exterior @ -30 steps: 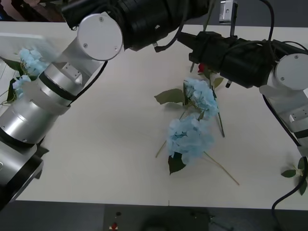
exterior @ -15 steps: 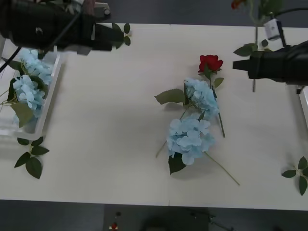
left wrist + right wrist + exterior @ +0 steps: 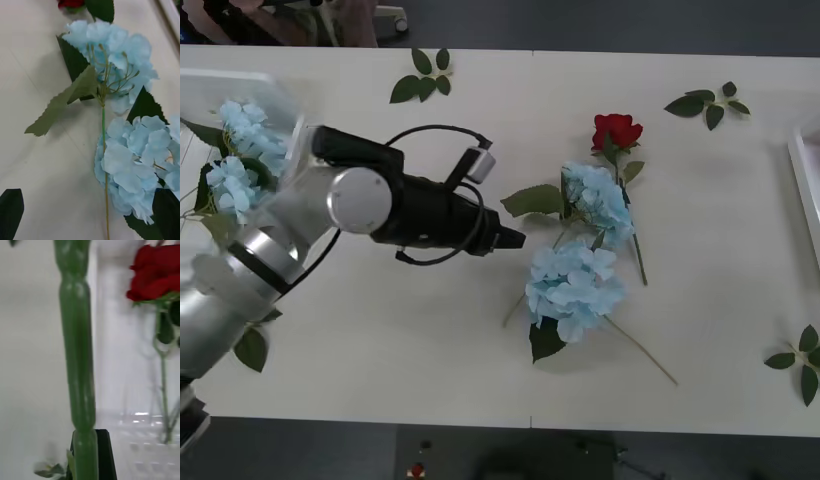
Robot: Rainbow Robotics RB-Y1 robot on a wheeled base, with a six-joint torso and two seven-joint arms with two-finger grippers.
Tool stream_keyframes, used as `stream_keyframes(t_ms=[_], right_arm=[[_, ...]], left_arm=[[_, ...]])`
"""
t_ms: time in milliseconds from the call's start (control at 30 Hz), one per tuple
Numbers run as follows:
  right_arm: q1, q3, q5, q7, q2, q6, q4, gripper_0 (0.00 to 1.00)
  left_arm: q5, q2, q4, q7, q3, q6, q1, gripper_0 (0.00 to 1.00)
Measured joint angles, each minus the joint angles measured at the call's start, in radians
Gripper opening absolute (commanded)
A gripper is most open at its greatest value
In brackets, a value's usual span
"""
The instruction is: Put the red flowers into the right box and the blue flowers into the left box
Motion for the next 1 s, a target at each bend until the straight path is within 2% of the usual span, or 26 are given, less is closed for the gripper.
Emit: stream_keyframes(t_ms=[133,433,600,667,767,833,1000], right_arm=[[0.000,0.000,0.129,0.000,0.008,-0.072,0.058,0.00],[0.000,0.011,0.381,0.000,0.108,-0.248,0.169,0.00],[-0.001,0.136,0.452,-0.017,0.133,-0.341,0.185,0.00],[-0.002,0.193,0.451,-0.059,0.133,-0.348,0.184,0.25],[-0.002,0.233,0.448,-0.107,0.133,-0.353,0.184,0.50],[-0.002,0.230,0.438,-0.109,0.133,-0.356,0.185,0.57],[-0.002,0.187,0.374,-0.109,0.133,-0.358,0.184,0.62]], left_arm=[[-0.168,-0.061,0.009,0.065,-0.024,0.000,-0.034,1.00],[-0.378,-0.105,0.078,0.074,-0.116,0.000,-0.128,1.00],[-0.438,-0.160,0.138,0.074,-0.124,0.000,-0.143,1.00],[-0.447,-0.172,0.142,0.074,-0.124,0.000,-0.143,1.00],[-0.447,-0.177,0.142,0.076,-0.128,0.000,-0.143,1.00],[-0.447,-0.177,0.142,0.079,-0.140,0.000,-0.143,1.00],[-0.447,-0.177,0.142,0.082,-0.169,-0.001,-0.143,1.00]])
